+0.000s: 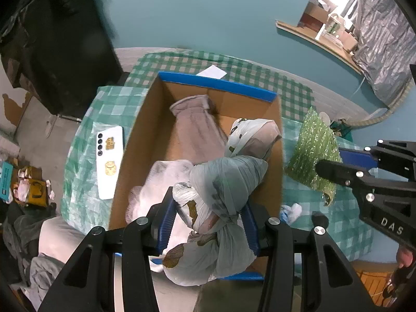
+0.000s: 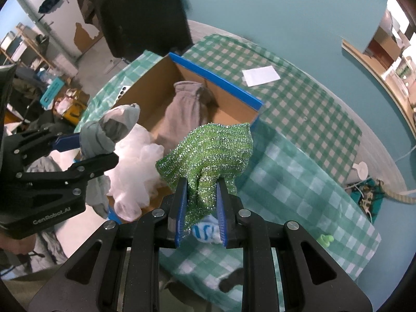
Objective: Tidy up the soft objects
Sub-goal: 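Lift the green scrubber with the right gripper while the left gripper lifts the bag bundle toward the box, then lower the bag bundle and green scrubber into the box and open both grippers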
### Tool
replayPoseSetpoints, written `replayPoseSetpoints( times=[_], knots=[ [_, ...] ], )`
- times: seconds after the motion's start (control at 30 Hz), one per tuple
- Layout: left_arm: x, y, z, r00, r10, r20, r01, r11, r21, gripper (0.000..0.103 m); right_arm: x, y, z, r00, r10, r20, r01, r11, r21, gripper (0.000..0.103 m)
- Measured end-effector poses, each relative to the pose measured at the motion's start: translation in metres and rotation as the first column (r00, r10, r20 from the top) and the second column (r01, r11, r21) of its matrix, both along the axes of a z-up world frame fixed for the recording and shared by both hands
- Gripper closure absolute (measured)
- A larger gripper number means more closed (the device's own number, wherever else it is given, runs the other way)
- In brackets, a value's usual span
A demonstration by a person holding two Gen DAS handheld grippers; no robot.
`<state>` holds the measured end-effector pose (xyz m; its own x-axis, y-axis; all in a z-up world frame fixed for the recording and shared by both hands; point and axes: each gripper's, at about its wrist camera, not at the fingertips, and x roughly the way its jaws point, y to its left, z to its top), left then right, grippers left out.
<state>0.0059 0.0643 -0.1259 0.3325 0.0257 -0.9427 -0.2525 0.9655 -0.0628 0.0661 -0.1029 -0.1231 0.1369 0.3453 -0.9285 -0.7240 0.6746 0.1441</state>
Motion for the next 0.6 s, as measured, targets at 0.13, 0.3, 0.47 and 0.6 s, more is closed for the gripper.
replayPoseSetpoints(
  times=[0.13,0.3,0.47,0.6],
  knots=[
    [0.007,0.014,-0.006,1.000,0.011,-0.011,-0.011,1.000,-0.001,0.055,0.003,0.018,-0.008,1.000,0.010,-0.016,-0.011,1.000,-0.009,0.083],
    [0.016,0.027,-0.014,0.999,0.025,-0.020,-0.025,0.999,-0.019,0.055,0.009,0.038,-0.017,0.999,0.020,-0.035,-0.020,1.000,-0.012,0.083],
    [0.027,0.031,-0.024,0.999,0.017,-0.049,-0.018,1.000,-0.020,0.055,0.016,0.053,-0.026,0.999,0.021,-0.050,-0.022,1.000,-0.018,0.083],
    [0.033,0.034,-0.029,0.997,0.033,-0.070,-0.033,0.999,0.004,0.049,0.021,0.062,-0.031,0.998,0.026,-0.062,-0.027,0.999,-0.021,0.078]
  ],
)
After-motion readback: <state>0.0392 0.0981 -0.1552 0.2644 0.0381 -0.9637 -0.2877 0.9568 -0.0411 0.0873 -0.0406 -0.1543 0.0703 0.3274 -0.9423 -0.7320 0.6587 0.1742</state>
